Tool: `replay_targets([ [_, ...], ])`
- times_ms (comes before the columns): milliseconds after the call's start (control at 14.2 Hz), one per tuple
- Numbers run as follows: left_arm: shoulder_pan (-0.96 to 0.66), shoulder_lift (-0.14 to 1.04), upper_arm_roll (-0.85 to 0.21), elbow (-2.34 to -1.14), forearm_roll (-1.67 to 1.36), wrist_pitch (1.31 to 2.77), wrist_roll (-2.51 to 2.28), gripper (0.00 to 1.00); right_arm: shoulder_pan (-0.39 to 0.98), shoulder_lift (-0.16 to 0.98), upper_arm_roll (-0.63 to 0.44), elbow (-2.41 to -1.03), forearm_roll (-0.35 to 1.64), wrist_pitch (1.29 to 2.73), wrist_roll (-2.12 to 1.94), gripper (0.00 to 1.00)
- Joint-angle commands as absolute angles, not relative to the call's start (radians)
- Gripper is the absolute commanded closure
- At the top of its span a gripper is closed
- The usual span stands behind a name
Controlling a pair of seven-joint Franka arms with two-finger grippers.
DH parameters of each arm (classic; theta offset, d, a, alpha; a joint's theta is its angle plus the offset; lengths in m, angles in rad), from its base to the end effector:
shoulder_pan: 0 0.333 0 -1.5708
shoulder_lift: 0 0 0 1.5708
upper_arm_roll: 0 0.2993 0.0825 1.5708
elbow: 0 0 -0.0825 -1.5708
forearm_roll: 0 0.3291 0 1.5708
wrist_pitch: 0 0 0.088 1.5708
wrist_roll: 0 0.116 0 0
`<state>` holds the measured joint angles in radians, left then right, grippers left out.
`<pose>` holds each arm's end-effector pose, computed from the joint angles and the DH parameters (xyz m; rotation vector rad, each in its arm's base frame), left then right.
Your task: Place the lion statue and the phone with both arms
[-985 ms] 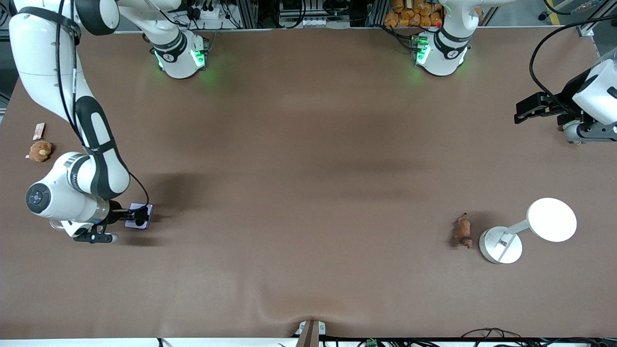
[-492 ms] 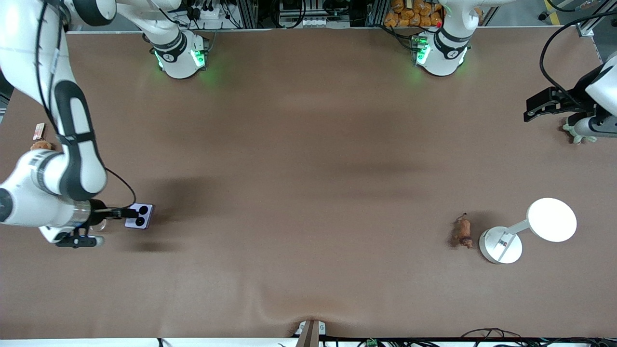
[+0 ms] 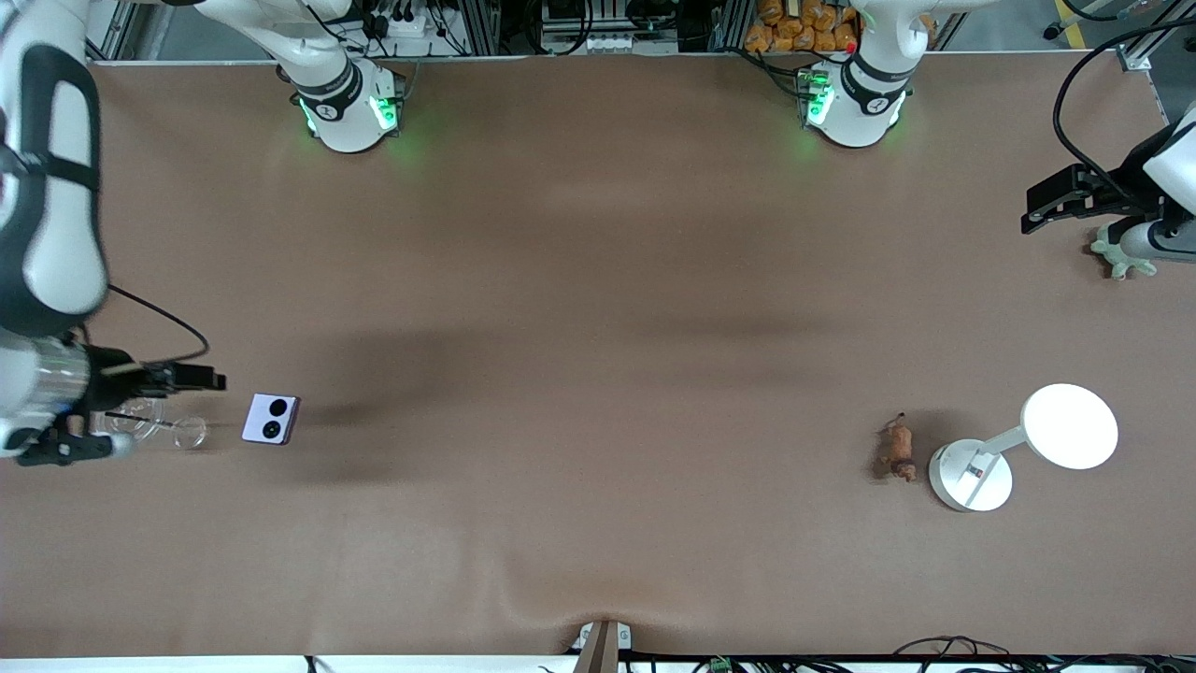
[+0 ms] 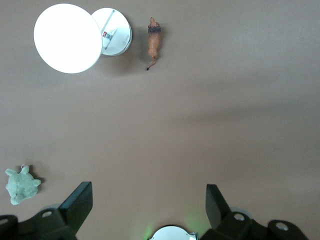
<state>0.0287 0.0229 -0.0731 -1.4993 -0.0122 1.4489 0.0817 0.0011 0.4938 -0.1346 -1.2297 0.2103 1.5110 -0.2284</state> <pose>0.4928 -0.0230 0.6066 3.1180 -0.1985 -0.1140 0.6135 -0.0388 0.4601 -2.9461 -0.1397 0.2653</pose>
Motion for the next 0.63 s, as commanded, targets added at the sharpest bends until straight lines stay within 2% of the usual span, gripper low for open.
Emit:
replay_targets([
  [0,0.032,0.0,-0.075,-1.509,0.0,1.445,0.103,0.0,-0.014,0.485,-0.136,-1.105,0.195,1.381,-0.233,0.0],
  [492,0.032,0.0,-0.075,-1.511,0.0,1.445,0.101,0.0,-0.008,0.278,-0.13,-1.124,0.126,1.203,-0.094,0.0],
  [563,0.035,0.0,-0.075,-1.511,0.0,1.445,0.101,0.0,-0.008,0.237,-0.132,-1.159,0.118,1.203,-0.092,0.0],
])
